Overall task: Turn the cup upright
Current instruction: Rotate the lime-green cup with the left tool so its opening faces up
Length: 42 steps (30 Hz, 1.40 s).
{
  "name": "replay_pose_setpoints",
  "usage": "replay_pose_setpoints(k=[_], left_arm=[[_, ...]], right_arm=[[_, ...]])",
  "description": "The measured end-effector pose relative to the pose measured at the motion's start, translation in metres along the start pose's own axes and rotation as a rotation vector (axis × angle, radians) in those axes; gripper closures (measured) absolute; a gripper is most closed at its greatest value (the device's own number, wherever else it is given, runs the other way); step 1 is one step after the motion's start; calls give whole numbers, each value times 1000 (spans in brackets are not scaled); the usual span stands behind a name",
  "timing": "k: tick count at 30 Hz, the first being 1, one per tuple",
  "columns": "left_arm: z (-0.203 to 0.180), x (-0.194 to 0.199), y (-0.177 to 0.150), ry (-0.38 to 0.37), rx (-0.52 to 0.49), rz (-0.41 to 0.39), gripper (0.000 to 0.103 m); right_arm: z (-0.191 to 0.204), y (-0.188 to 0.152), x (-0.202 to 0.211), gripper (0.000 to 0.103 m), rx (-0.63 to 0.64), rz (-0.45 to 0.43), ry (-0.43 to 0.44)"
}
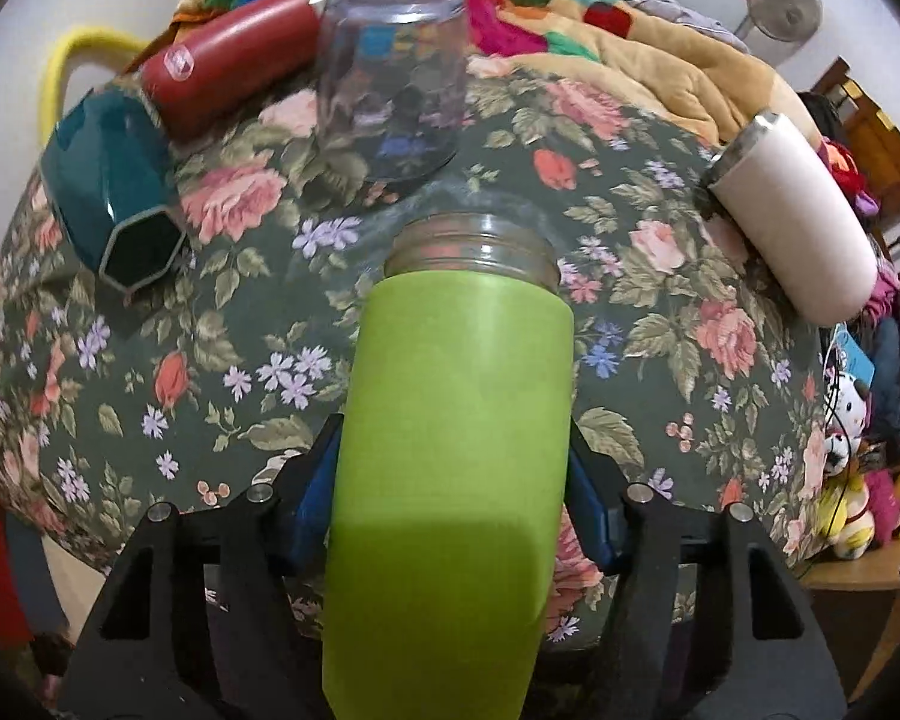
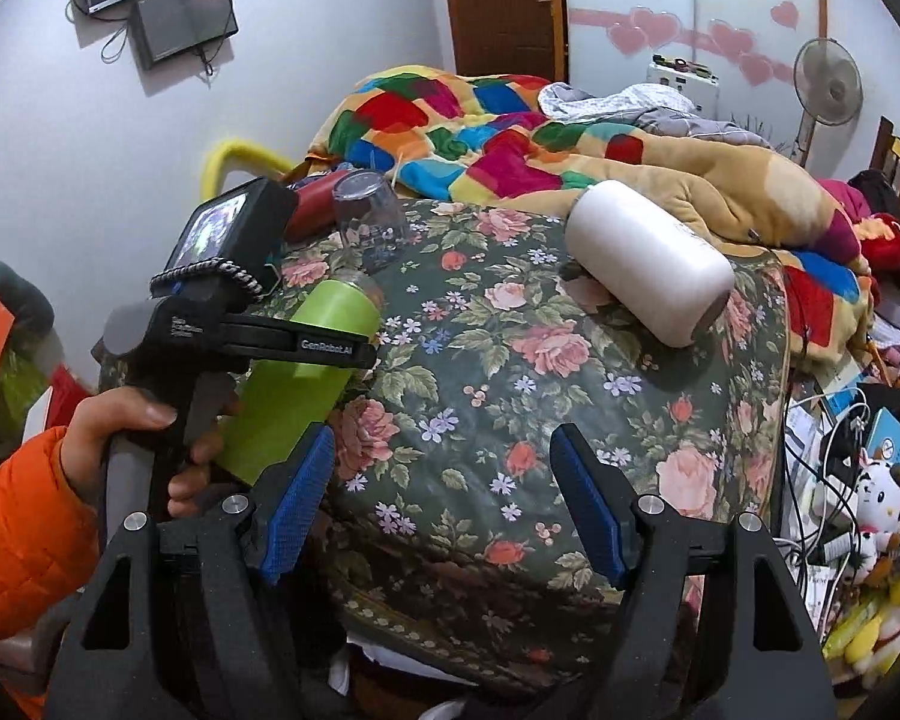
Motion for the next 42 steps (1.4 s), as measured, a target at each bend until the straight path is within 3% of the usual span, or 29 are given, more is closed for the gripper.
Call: replay_pose_setpoints(k=[9, 17, 29, 42], left_arm=[[-14, 76, 6, -73, -79, -178, 39], [-40, 114, 13, -62, -193, -324, 40], [-72, 93, 29, -56, -264, -266, 40], [-68, 77, 22, -47, -265, -237, 40]], right_arm=[[-7, 3, 8, 32, -4, -21, -20], [-10, 10, 10, 32, -24, -39, -25], [-25, 15, 14, 32, -37, -55, -55], [-26, 16, 5, 32, -39, -42, -48]])
Point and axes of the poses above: each gripper's, at about its wrist camera, not at the fingertips, and x roughly against the way its jaws point, z to its left, y to its top, the point moved 8 cm from there along -x, roughly the way its jaws point, and after that the axes turned 12 degrees about x, right-handed, at the moved point
